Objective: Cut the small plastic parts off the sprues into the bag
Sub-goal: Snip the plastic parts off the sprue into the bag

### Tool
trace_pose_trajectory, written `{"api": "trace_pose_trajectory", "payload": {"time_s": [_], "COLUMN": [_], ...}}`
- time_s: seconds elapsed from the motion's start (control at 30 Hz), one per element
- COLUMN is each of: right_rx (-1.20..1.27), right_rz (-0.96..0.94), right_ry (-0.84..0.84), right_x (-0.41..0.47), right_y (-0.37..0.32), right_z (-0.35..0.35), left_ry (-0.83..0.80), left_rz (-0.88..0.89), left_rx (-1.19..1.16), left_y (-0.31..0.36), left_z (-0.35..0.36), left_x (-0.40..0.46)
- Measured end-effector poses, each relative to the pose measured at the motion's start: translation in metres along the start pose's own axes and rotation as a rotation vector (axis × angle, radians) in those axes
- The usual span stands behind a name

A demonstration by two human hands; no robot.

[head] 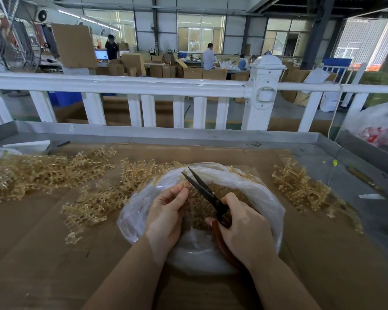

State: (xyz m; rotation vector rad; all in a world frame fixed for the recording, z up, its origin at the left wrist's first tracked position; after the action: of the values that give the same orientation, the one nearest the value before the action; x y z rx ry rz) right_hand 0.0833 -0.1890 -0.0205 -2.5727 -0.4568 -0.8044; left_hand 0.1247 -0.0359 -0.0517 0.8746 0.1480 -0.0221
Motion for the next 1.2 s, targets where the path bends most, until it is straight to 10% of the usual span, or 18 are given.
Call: {"api": "trace_pose_trajectory", "payload": {"time_s": [1.2], "right_rx": [0.102], "right_rz": [-0.039], "right_ry": [-0.107], "right_x": [-0.002], "right_y": [-0.002], "right_z": [0.004], "left_ry": [-0.111], "left_rz": [-0.039], "left_rx": [0.005], "left_y": [-0.001], "left_z": [0.002], "left_x": [0.002]}}
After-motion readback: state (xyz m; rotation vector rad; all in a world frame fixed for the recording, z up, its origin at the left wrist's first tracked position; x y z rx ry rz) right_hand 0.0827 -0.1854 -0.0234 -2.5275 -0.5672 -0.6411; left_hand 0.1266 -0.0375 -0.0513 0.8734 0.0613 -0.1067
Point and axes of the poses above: each hand's wrist, its own x-axis towards the middle knuckle, its own z-axis out of the palm, y = z × x, the point moved 6 cm from there along x, towards the middle knuckle, and after that the axes turned 4 degrees about -z, right-handed, at the moved point
